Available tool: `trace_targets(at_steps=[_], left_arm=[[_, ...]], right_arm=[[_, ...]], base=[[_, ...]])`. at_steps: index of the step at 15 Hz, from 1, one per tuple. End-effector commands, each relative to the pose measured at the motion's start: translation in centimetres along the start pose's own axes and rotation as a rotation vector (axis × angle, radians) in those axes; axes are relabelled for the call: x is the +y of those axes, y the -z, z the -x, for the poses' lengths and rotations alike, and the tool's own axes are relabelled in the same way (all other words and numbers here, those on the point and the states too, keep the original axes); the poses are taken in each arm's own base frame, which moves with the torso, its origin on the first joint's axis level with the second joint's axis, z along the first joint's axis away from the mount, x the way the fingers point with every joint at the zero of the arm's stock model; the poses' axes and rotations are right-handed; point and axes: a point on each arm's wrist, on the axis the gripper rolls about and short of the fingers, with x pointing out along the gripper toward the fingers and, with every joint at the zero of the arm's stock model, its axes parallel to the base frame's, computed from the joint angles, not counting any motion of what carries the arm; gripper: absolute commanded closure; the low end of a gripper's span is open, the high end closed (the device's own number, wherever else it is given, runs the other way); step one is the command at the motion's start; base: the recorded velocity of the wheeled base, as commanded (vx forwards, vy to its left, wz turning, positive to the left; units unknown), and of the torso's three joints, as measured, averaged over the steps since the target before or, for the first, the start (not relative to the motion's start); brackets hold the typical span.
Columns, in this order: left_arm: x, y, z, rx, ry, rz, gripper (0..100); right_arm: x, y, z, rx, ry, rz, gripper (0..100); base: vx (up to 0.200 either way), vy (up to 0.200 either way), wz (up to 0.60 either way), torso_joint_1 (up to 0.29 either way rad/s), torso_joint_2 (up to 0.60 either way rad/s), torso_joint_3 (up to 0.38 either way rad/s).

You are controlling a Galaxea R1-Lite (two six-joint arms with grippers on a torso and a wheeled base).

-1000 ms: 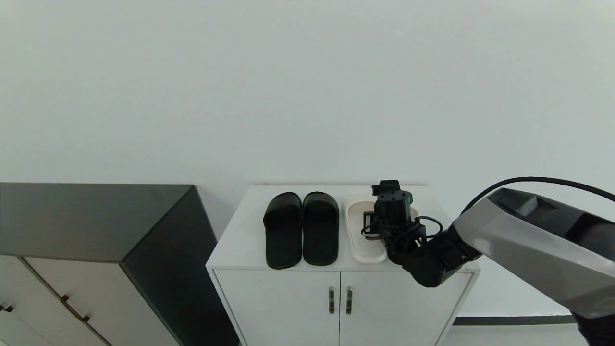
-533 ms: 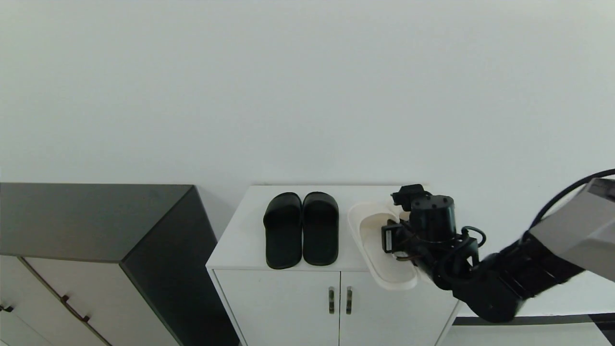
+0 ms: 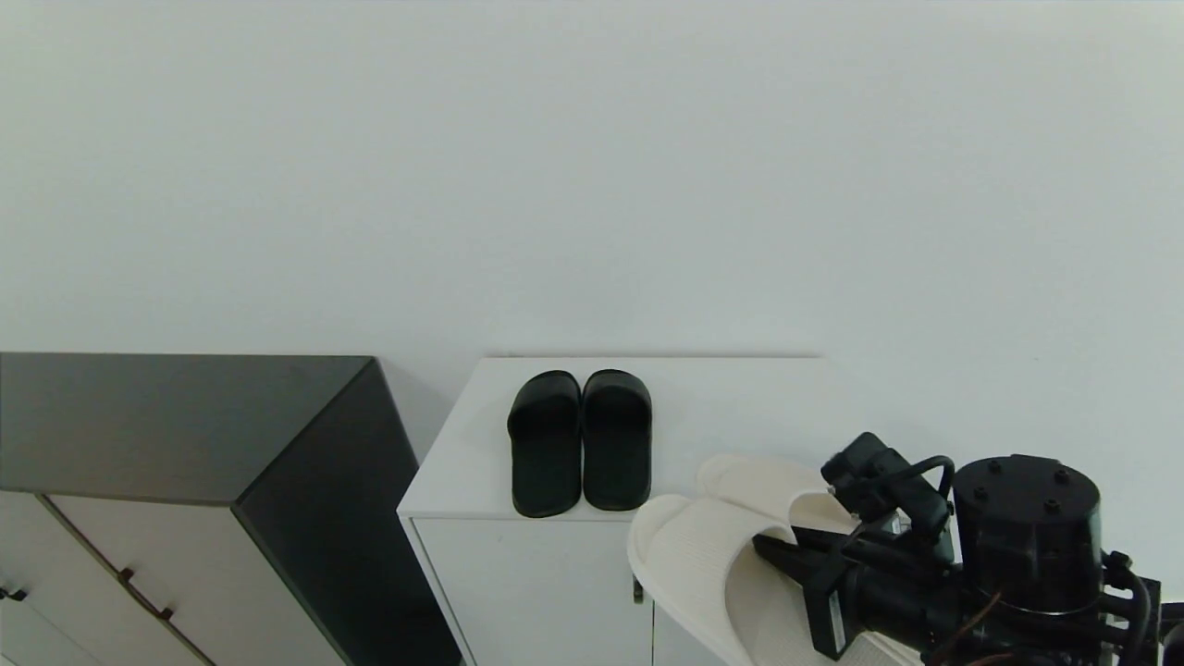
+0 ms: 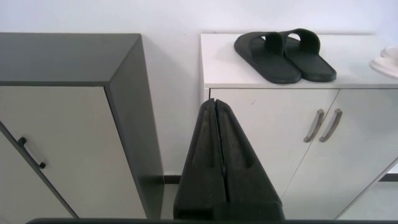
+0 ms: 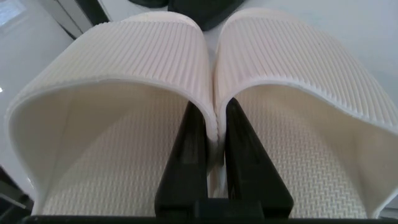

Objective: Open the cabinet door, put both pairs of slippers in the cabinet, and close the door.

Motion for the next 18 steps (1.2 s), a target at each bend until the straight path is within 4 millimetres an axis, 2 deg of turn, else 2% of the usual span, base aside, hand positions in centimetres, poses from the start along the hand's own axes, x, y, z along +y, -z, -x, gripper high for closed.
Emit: trace_targets(at_steps=[1, 4, 12, 18], left_arm=[[0.0, 0.0, 0.0, -0.001, 0.0, 0.0, 100], [0.0, 0.01, 0.0, 0.0, 0.0, 0.0, 100], [0.0, 0.0, 0.0, -0.001, -0.003, 0.002, 100], [0.0, 0.0, 0.0, -0.001, -0.001, 0.003, 100]], right_arm=[[0.11, -0.01, 0.85, -0.011, -0.012, 0.001, 100], [0.1, 0.04, 0.72, -0.007, -0.025, 0.001, 100], [0.07, 0.75, 0.49, 0.025, -0.022, 0.003, 100], [0.4, 0.95, 0.49, 0.033, -0.041, 0.024, 100]], base=[[0.0, 0.0, 0.0, 0.0, 0.0, 0.0], [0.0, 0.0, 0.0, 0.0, 0.0, 0.0], [-0.2, 0.0, 0.0, 0.003, 0.0, 0.004], [0.0, 0.0, 0.0, 0.0, 0.0, 0.0]])
